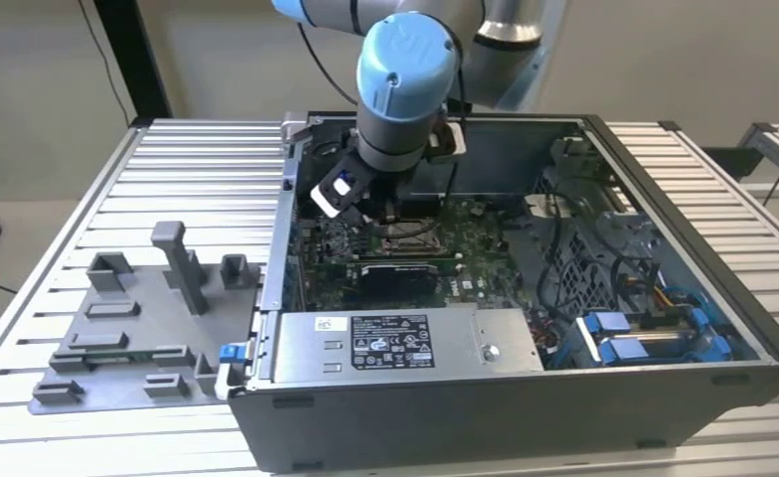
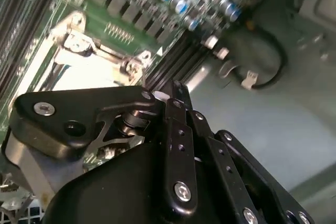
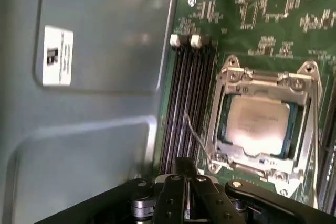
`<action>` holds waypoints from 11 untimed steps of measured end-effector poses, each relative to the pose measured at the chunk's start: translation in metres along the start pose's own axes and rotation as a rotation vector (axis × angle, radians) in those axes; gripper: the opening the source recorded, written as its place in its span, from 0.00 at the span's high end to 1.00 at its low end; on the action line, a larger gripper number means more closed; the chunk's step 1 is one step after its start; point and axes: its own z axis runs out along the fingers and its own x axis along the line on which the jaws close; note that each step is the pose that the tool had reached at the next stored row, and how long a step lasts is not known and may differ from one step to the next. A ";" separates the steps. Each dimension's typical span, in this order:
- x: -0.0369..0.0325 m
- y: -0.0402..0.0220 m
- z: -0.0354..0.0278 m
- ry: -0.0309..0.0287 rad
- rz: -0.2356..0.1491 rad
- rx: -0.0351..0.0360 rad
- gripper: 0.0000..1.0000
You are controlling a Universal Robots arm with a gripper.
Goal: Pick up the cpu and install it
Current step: 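Install the first cpu locking lever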
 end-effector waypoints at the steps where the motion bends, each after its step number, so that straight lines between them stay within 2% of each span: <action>1: -0.0020 -0.0020 -0.0010 0.0005 -0.001 -0.0016 1.00; 5: -0.0084 -0.0041 0.0001 0.0023 -0.002 -0.0044 1.00; 11: -0.0100 0.0006 0.0017 0.0050 -0.003 -0.0052 1.00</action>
